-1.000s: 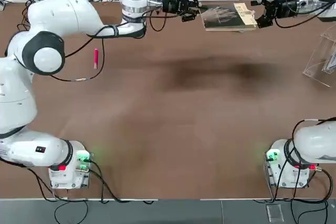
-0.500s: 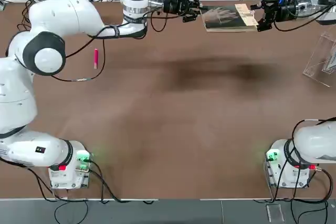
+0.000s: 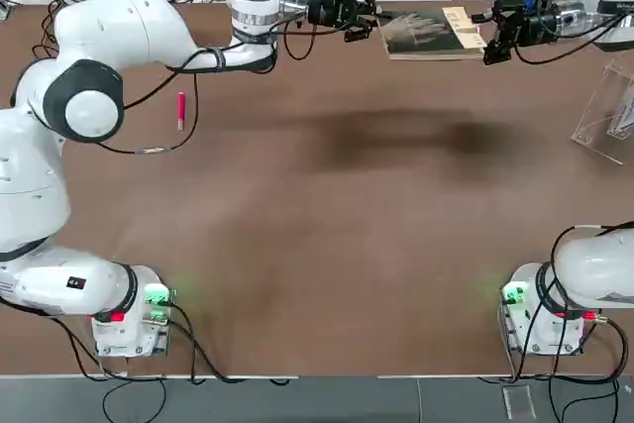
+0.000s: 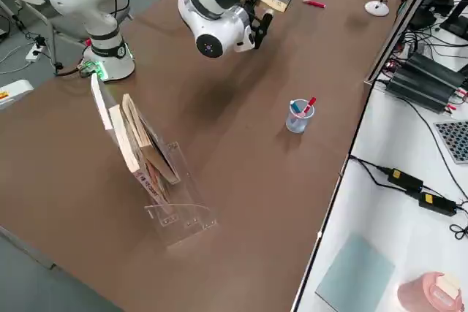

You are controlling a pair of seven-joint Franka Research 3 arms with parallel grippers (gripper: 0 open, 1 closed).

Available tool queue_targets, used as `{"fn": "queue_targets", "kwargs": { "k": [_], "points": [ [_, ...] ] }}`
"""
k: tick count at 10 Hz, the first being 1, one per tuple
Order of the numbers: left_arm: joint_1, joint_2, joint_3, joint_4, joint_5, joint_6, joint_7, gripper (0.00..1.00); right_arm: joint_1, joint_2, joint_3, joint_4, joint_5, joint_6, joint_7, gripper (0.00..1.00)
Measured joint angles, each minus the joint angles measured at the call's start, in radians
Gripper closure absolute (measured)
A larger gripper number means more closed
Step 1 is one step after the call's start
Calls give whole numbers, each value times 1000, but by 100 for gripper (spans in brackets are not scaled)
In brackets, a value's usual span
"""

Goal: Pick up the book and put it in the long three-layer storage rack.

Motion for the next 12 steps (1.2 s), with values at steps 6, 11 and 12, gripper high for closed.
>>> {"fn": "queue_targets", "kwargs": {
  "k": [6, 11, 12],
  "points": [
    [0, 0, 3, 1, 0, 0, 0, 96, -1, 0, 0, -20, 43, -2, 100, 0],
    [0, 0, 3, 2, 0, 0, 0, 96, 1, 0, 3, -20, 51, -1, 109, 0],
    [1, 0, 3, 2, 0, 0, 0, 96, 5, 0, 5, -20, 63, -1, 109, 0]
  ]
}}
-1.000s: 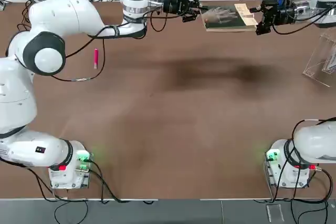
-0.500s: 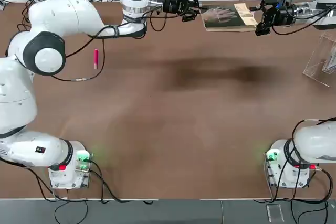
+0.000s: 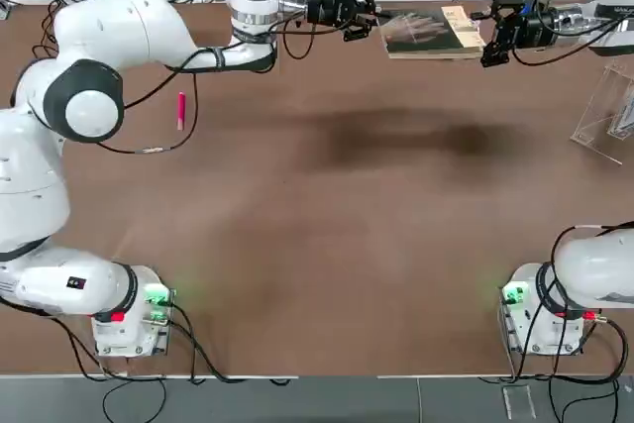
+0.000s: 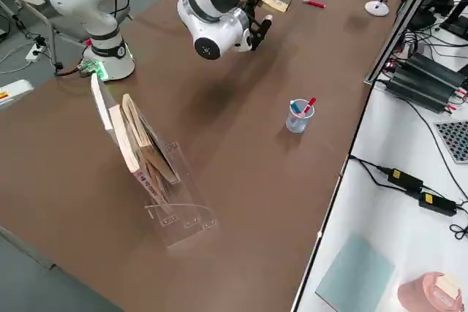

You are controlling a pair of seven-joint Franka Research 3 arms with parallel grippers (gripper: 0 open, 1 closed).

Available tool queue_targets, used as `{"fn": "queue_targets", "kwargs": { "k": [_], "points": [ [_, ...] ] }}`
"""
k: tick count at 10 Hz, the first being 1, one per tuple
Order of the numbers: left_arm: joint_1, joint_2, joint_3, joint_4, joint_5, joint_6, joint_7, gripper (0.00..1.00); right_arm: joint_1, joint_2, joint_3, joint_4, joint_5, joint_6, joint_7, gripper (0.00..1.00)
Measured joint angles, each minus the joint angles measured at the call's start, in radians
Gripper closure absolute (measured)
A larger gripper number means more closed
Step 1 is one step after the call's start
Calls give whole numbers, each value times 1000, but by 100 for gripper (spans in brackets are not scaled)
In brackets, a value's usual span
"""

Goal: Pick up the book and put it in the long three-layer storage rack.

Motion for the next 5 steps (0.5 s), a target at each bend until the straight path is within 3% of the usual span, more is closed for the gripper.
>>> {"fn": "queue_targets", "kwargs": {
  "k": [5],
  "points": [
    [1, 0, 1, 2, 0, 0, 0, 96, 32, 0, 4, 0, 22, 33, 1, 0]
  ]
}}
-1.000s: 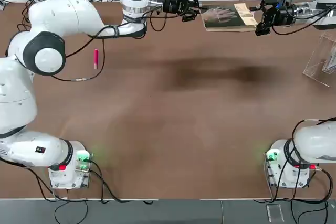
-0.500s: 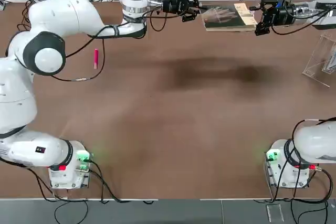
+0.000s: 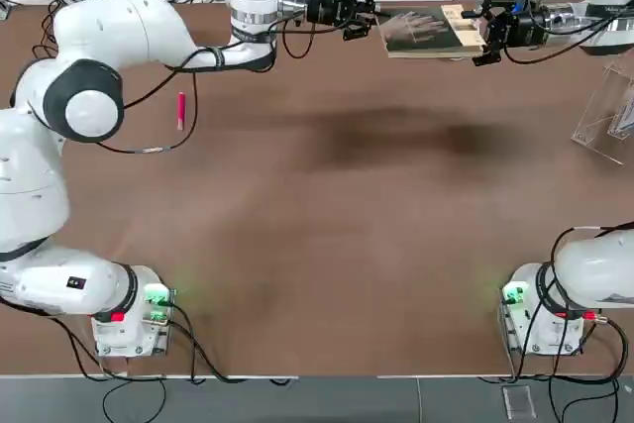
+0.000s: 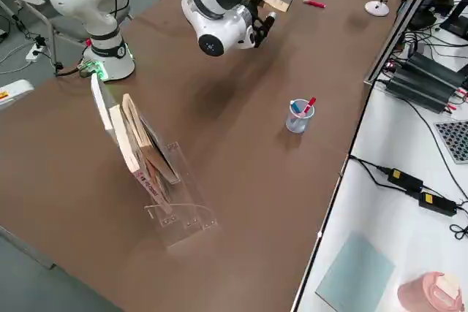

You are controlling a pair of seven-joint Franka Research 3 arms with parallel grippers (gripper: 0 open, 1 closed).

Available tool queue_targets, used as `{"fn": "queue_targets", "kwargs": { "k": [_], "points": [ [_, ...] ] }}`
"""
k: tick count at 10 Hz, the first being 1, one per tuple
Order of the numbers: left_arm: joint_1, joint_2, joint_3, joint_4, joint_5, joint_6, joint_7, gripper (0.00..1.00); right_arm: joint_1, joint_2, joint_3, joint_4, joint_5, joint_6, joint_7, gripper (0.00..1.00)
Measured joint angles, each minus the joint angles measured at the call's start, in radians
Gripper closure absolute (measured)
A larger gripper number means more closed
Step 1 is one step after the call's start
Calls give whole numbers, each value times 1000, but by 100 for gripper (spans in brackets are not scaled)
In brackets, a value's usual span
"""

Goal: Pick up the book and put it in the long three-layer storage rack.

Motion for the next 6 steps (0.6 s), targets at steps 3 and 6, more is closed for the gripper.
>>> {"fn": "queue_targets", "kwargs": {
  "k": [3, 6],
  "points": [
    [2, 0, 1, 1, 0, 0, 0, 96, 0, 0, -1, 0, 0, 0, 2, 33],
    [3, 0, 2, 1, 0, 0, 0, 96, 0, 0, -2, 0, 2, 0, 32, 64]
  ]
}}
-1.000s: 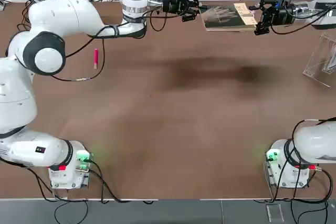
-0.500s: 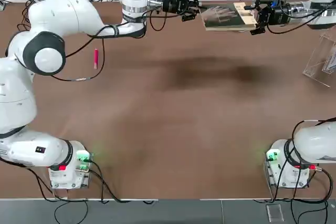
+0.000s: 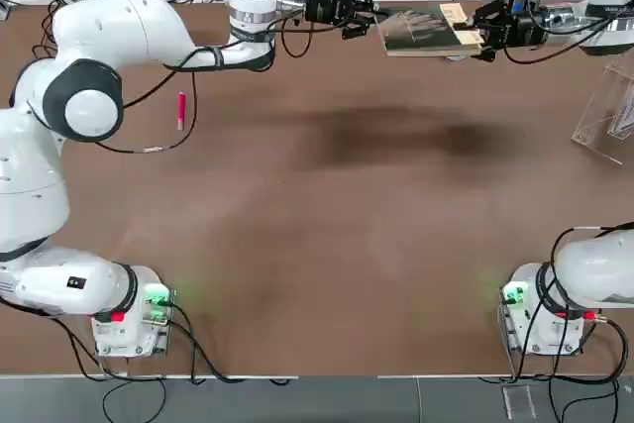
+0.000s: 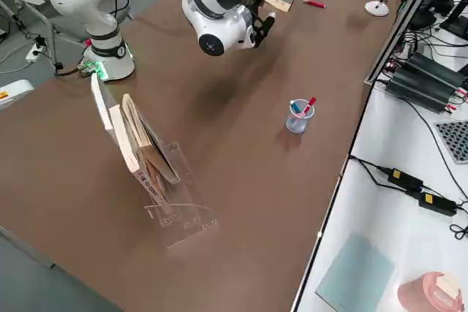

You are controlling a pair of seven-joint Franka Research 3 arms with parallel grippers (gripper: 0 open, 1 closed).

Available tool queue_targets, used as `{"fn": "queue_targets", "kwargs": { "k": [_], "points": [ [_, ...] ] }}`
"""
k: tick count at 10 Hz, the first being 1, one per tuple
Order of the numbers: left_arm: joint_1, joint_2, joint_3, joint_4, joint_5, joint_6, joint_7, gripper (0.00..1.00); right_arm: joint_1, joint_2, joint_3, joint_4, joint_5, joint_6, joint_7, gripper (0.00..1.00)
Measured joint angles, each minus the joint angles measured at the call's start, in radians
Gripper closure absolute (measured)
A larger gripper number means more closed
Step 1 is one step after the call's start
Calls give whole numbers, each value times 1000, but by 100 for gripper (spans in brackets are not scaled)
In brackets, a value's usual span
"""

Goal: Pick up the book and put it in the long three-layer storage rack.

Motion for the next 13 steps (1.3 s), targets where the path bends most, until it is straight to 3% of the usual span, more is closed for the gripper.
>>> {"fn": "queue_targets", "kwargs": {
  "k": [1, 2, 7, 13],
  "points": [
    [0, 0, 0, 0, 0, 0, 0, 96, 0, 0, 0, 0, 1, 0, 20, 70],
    [0, 0, 1, 0, 0, 0, 0, 96, 0, -1, 0, 2, 5, -1, 35, 84],
    [-1, 0, 1, 2, -1, 0, -1, 92, -6, -1, -1, 11, 3, -8, 61, 85],
    [6, 0, 1, 17, -2, 0, -1, 20, -131, -4, -13, 144, -221, -52, 106, 85]
  ]
}}
